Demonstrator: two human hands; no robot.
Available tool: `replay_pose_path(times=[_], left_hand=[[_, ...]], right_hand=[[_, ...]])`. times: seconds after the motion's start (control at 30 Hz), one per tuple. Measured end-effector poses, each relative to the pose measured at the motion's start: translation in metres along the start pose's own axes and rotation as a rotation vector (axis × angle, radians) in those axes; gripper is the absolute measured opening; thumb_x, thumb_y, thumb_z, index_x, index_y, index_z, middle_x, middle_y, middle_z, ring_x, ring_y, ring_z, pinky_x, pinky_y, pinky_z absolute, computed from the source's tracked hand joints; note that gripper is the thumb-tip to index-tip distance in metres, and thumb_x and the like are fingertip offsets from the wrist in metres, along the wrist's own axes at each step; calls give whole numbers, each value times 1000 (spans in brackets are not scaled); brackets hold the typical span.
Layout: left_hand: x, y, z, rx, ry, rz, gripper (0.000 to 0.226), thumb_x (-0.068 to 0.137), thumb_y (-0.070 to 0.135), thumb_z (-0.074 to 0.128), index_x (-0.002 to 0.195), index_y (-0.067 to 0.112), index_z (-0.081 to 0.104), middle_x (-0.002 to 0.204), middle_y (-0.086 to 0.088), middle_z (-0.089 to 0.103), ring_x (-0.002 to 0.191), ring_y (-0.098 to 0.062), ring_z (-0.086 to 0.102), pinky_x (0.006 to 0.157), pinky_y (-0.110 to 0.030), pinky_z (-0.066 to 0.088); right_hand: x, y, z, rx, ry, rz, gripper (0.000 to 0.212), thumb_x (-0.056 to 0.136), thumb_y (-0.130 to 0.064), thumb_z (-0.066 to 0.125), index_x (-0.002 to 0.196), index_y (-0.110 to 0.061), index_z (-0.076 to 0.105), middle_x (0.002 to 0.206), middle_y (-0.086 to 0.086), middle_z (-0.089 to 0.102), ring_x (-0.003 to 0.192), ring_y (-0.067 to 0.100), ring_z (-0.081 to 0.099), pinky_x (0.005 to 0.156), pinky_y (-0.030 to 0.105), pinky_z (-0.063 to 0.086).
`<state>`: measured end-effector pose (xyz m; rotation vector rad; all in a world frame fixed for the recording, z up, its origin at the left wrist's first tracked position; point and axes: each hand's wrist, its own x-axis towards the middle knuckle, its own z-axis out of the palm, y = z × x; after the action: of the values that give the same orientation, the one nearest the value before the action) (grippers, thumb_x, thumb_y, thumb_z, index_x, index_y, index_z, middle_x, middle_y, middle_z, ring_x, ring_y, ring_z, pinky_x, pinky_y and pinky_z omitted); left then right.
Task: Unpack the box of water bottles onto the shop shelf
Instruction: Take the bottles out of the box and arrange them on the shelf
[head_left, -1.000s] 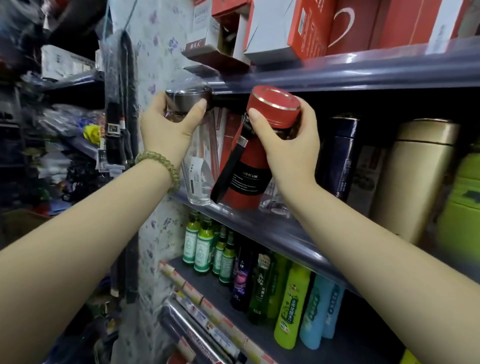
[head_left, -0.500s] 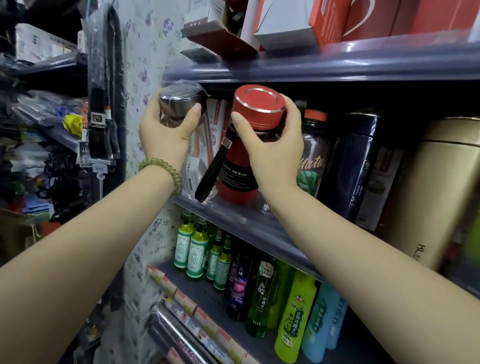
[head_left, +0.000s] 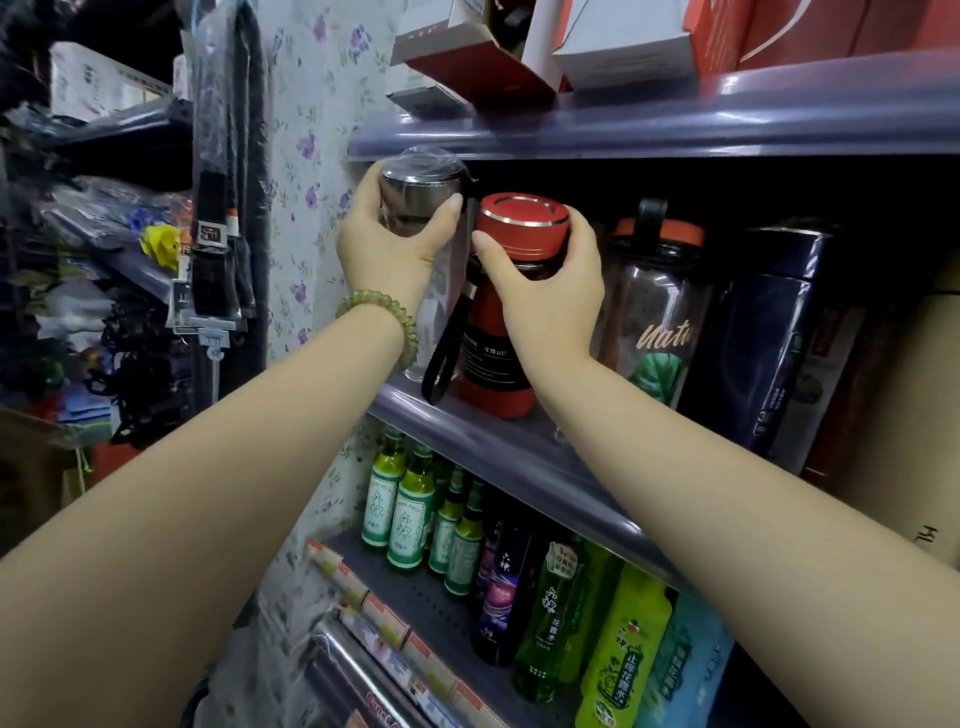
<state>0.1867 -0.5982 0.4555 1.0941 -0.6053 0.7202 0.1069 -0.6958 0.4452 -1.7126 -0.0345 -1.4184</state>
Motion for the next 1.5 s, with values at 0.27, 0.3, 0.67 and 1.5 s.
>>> replay_pose_path(times=[0.27,0.3,0.67,1.5], left_hand=[[-4,-30,15,20,35,-46,50,70,33,80,115,26,59,102,15,67,94,4,63,86,-14,50],[-2,-32,15,39,32,-59,58,70,36,80,121,22,58,107,11,67,99,1,63,88,-14,50],[15,-60,25,55,-126,-83,74,68,42,79,125,14,42,118,5,60,106,-3,60,94,-17,47],[-21,-109,-1,189,-347,-127,91,69,52,71,146,36,24,153,8,33,140,-9,34,115,-44,33]], right_hand=[[13,12,9,-57,28,11,72,70,-35,82,131,-14,49,122,2,54,99,4,48,77,-6,33],[13,13,10,-60,24,13,72,70,-36,82,130,-14,49,122,2,54,100,5,49,76,-6,34],[38,29,23,-143,64,172,68,76,-49,72,124,-7,47,116,12,62,106,26,61,90,34,49],[-23,58,18,-334,-70,263,97,83,-29,70,151,-15,2,150,14,28,135,28,38,107,41,37]])
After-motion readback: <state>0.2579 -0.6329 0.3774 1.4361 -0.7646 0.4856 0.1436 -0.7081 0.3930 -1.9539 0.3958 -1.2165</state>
